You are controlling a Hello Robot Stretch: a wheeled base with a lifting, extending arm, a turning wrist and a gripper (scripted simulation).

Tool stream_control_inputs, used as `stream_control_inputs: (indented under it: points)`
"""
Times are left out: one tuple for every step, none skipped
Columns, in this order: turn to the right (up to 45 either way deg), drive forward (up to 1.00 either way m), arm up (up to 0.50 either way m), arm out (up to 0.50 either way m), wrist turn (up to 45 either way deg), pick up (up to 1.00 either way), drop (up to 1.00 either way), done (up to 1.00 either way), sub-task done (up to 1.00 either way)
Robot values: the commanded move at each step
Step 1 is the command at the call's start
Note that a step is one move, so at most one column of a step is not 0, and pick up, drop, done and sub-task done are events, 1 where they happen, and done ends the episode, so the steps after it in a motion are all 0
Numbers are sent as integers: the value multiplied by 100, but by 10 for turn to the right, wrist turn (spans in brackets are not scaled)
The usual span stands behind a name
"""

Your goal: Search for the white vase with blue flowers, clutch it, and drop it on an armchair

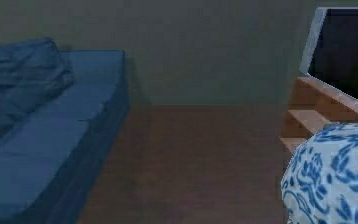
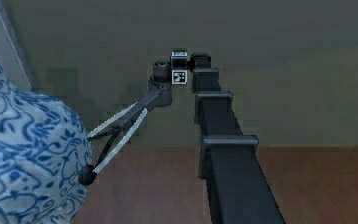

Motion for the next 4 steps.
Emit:
stream_control_inputs:
  points:
    - [450,0,0,0,0,0,0,0,0]
    - [450,0,0,0,0,0,0,0,0]
    - [450,0,0,0,0,0,0,0,0]
    - [180,0,0,0,0,0,0,0,0]
